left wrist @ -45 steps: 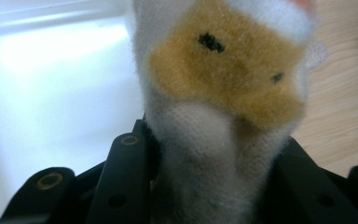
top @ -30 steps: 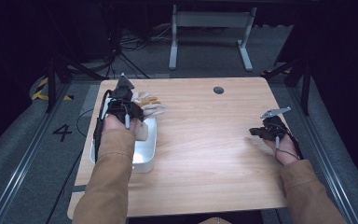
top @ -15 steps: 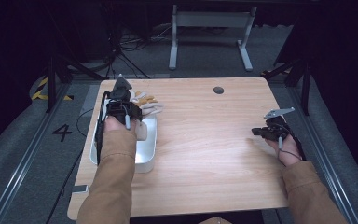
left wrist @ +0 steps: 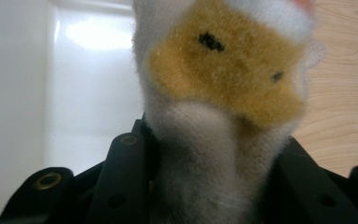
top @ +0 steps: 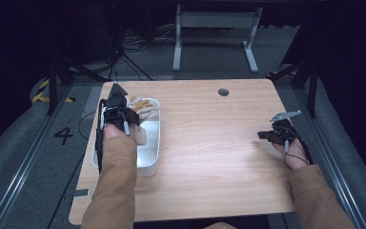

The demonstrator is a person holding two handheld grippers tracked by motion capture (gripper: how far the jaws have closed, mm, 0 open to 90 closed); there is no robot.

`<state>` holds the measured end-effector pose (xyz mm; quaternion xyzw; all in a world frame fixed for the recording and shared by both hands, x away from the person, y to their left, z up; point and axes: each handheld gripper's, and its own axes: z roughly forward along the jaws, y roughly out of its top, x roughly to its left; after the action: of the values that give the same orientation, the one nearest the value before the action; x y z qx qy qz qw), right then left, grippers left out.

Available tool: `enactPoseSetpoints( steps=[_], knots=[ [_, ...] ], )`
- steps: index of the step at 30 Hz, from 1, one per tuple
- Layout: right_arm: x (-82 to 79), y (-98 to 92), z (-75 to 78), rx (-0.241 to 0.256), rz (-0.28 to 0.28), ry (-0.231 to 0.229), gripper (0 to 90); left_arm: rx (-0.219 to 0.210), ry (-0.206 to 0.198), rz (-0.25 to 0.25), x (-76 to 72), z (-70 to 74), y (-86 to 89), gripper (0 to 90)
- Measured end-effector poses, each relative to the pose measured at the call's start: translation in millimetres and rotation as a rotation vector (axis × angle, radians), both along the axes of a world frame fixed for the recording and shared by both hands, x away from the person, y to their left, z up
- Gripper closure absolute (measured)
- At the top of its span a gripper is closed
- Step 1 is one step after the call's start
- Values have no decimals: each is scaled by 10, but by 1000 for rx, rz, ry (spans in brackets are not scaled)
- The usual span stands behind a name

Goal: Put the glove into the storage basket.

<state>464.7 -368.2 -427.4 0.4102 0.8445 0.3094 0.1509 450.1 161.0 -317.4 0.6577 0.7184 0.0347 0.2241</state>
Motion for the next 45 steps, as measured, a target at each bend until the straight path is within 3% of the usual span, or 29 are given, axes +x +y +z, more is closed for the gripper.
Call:
enactPoseSetpoints(
  steps=[7,16,24,27,30,35,36,40,42,45],
  knots=[
    [-2,-11,-4,-1,-1,1,894,-5,35,28,52,-312,49,661],
    [1,-22,-19,-6,1,5,894,-8,60,61,109,-593,162,659],
    [-10,-10,-21,-10,-3,0,892,22,97,78,165,-817,264,656],
    [-10,-10,-24,-12,-3,3,891,24,110,74,175,-846,275,651],
    [-12,-7,-32,-15,0,6,875,60,136,59,192,-885,283,648],
    [-14,-12,-28,-16,3,-1,875,61,162,50,203,-917,268,657],
    [-16,-12,-29,-17,1,-2,874,72,176,31,206,-922,247,660],
    [-17,-18,-29,-16,2,-2,874,59,179,21,207,-919,230,553],
    [-18,-20,-32,-14,-1,-1,872,49,183,14,211,-913,227,445],
    [-16,-21,-34,-15,1,-1,872,27,213,16,208,-908,194,332]
  ],
)
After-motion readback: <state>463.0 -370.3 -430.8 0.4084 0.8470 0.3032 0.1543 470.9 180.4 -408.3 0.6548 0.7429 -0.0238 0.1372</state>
